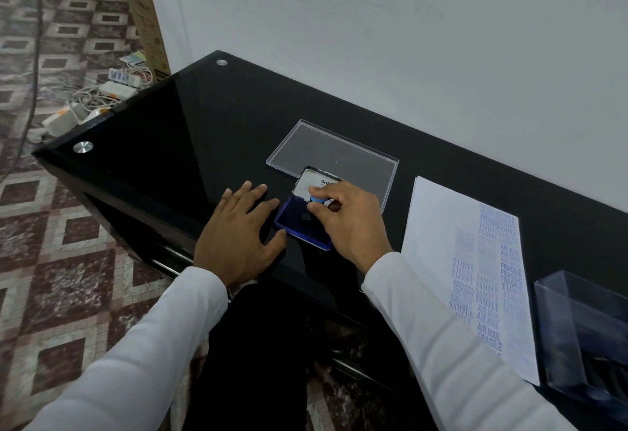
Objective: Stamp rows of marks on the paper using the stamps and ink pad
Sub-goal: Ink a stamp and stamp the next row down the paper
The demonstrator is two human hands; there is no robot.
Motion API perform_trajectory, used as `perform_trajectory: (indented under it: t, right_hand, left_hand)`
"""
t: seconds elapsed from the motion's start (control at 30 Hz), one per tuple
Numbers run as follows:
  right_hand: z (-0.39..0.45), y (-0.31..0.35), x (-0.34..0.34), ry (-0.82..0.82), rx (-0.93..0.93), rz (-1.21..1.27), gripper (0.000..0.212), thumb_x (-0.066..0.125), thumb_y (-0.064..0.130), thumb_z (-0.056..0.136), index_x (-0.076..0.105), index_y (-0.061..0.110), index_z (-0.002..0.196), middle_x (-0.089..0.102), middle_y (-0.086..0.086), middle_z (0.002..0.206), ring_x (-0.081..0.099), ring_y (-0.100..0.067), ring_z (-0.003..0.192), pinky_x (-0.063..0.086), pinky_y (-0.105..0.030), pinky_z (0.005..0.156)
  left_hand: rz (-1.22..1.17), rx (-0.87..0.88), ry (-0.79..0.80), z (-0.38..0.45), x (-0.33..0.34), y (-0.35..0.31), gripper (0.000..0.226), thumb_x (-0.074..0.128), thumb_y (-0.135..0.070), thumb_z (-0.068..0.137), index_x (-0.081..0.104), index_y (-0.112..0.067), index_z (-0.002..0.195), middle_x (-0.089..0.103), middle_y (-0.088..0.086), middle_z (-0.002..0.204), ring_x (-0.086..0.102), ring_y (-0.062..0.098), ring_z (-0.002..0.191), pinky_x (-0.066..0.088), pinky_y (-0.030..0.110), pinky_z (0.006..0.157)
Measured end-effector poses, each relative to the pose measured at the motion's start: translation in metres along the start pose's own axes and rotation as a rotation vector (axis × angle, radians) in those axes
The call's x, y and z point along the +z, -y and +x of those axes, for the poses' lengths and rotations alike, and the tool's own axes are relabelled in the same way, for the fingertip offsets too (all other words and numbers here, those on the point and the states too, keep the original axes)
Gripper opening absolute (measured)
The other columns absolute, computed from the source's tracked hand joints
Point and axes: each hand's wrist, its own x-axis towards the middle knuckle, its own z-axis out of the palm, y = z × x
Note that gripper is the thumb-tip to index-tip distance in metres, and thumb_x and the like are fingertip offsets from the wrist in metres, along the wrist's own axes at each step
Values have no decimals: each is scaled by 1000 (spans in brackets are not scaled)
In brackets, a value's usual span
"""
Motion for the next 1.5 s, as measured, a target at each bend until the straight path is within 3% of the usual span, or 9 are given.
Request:
perform_trajectory:
  t: [0.1,0.27,0.5,0.73,1.0,1.5]
  right_hand:
    - [-1,0,-1,3,6,8,21,76,20,86,76,16,106,71,4,108,60,-3,79,54,-20,82]
    - [-1,1,-1,0,8,9,13,77,17,82,75,15,95,70,4,100,61,-6,82,50,-18,79]
    - [0,0,-1,21,6,-6,25,74,23,88,75,18,113,71,4,114,61,-4,89,55,-27,90]
    - [-1,0,0,13,8,3,29,73,22,89,73,17,118,70,2,117,65,-12,98,54,-34,94]
    - [-2,1,-4,23,14,1,20,77,21,85,76,17,106,71,5,108,59,-3,78,54,-22,82]
    - [-5,3,-5,28,-27,-40,24,70,19,91,74,16,115,66,3,114,61,-7,95,52,-19,87]
  left_hand:
    - [-1,1,-6,0,0,0,68,40,-66,87,50,-30,144,38,0,158,22,21,152,4,39,123]
    - [-2,5,-10,0,0,0,68,41,-66,87,51,-30,144,39,1,158,23,22,151,6,39,123]
    - [14,-1,5,1,0,0,71,36,-69,87,48,-31,146,37,0,159,22,21,152,5,40,123]
    - [7,4,5,1,0,0,70,37,-68,88,49,-30,145,37,0,159,22,21,151,4,39,122]
    - [6,11,1,1,-1,0,72,35,-68,87,50,-29,145,38,1,159,23,22,151,6,41,123]
    - [5,-5,36,1,-2,0,76,31,-71,85,47,-31,147,34,0,161,19,22,152,5,42,123]
